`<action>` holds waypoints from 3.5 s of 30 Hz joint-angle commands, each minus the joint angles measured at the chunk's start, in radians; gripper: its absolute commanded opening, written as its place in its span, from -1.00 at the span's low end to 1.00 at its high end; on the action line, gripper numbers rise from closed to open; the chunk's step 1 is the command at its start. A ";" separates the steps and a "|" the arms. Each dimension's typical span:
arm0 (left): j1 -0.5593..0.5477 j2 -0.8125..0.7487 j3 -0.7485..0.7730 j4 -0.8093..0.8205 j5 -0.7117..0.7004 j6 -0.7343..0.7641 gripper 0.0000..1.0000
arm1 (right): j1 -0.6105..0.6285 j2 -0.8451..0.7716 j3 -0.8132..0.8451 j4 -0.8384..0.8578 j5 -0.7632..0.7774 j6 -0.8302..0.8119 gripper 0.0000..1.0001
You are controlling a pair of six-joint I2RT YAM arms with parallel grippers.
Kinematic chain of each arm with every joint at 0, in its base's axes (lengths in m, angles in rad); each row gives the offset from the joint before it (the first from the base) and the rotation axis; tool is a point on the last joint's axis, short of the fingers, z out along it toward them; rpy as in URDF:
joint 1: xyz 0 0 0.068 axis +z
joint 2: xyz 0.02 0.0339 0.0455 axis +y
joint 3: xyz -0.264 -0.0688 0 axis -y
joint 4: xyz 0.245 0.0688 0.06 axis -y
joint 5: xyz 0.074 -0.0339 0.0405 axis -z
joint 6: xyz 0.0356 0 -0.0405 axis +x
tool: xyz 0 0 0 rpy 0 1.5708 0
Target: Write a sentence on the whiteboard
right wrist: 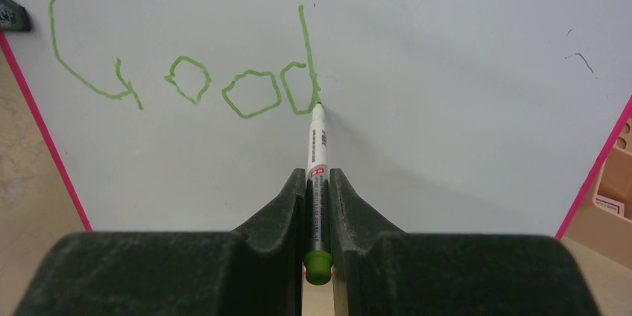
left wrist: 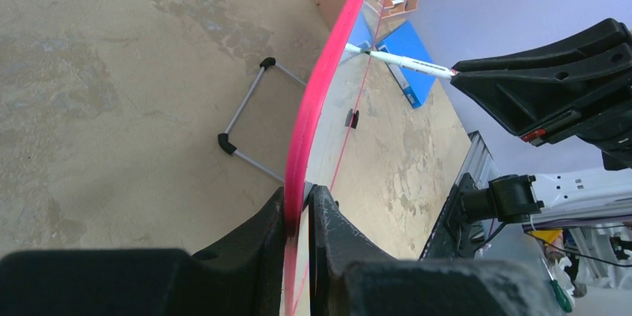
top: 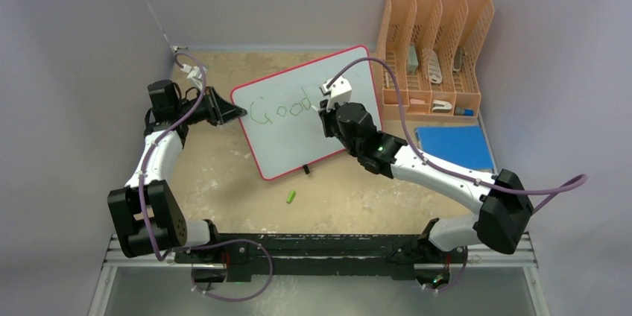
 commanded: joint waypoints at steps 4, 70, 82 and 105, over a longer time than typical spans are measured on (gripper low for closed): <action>-0.022 -0.003 0.004 -0.021 -0.029 0.025 -1.00 | -0.004 -0.031 -0.006 -0.004 0.001 0.015 -1.00; -0.028 -0.003 0.005 -0.023 -0.034 0.023 -1.00 | -0.127 -0.128 -0.062 0.088 -0.070 0.028 -1.00; -0.029 -0.003 0.005 -0.024 -0.037 0.026 -1.00 | -0.127 -0.086 -0.032 0.127 -0.068 0.004 -1.00; -0.028 -0.003 0.008 -0.027 -0.037 0.028 -1.00 | -0.127 -0.034 0.004 0.127 -0.084 -0.012 -1.00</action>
